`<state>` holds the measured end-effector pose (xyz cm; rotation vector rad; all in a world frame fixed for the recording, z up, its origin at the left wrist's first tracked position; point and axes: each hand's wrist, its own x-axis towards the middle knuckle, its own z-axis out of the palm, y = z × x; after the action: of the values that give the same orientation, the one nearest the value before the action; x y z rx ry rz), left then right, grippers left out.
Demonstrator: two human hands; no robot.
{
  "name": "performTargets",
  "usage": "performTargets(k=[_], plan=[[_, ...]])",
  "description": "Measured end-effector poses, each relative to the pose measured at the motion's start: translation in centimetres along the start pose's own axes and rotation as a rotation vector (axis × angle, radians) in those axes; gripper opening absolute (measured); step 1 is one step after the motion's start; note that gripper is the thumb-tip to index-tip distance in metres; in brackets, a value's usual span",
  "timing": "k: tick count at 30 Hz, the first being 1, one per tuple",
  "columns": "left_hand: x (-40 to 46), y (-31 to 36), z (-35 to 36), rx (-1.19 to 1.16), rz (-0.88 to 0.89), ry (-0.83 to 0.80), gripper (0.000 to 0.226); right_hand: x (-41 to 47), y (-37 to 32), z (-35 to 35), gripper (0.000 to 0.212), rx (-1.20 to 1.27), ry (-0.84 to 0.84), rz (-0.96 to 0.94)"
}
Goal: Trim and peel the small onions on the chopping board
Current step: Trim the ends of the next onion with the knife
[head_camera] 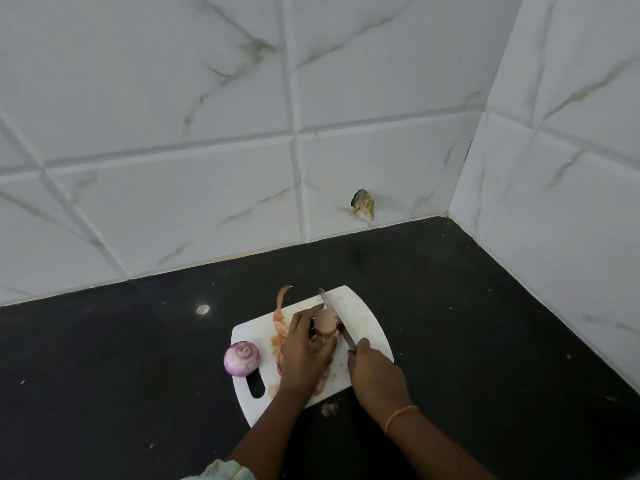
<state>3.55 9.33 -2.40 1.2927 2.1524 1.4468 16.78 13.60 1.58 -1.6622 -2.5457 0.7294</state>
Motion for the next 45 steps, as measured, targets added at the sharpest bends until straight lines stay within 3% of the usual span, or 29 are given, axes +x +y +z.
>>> performTargets(k=[3,8,14,18,28,33,38,41,45], plan=[[0.2,-0.2,0.0,0.014,0.027,0.007,0.045,-0.2,0.6,-0.8,0.029,0.118,-0.050,-0.028],[0.3,0.6,-0.3,-0.227,-0.076,0.088,0.037,-1.2,1.8,-1.4,0.031,0.215,0.124,0.009],[0.3,2.4,-0.7,-0.310,-0.124,0.145,0.026,-1.2,1.7,-0.7,0.029,0.195,-0.047,-0.015],[1.1,2.5,-0.9,-0.382,-0.159,0.115,0.038,-0.9,1.4,-1.0,0.030,0.310,-0.010,0.002],[2.0,1.3,0.3,-0.235,-0.112,-0.130,0.039,-0.4,2.5,-0.9,0.023,0.244,0.166,0.025],[1.7,-0.4,1.2,-0.047,-0.060,-0.138,0.034,-0.7,2.9,0.0,0.021,0.232,0.172,0.003],[1.1,-0.8,1.1,-0.066,-0.077,-0.117,0.039,-0.5,3.1,-0.1,0.017,0.516,0.162,-0.034],[0.9,-0.8,1.1,-0.059,-0.082,-0.113,0.042,-0.4,2.4,-0.3,0.005,0.524,0.130,-0.102],[0.9,-1.1,1.3,-0.085,-0.145,-0.119,0.039,-0.1,1.5,-1.4,0.008,0.533,0.057,-0.213]])
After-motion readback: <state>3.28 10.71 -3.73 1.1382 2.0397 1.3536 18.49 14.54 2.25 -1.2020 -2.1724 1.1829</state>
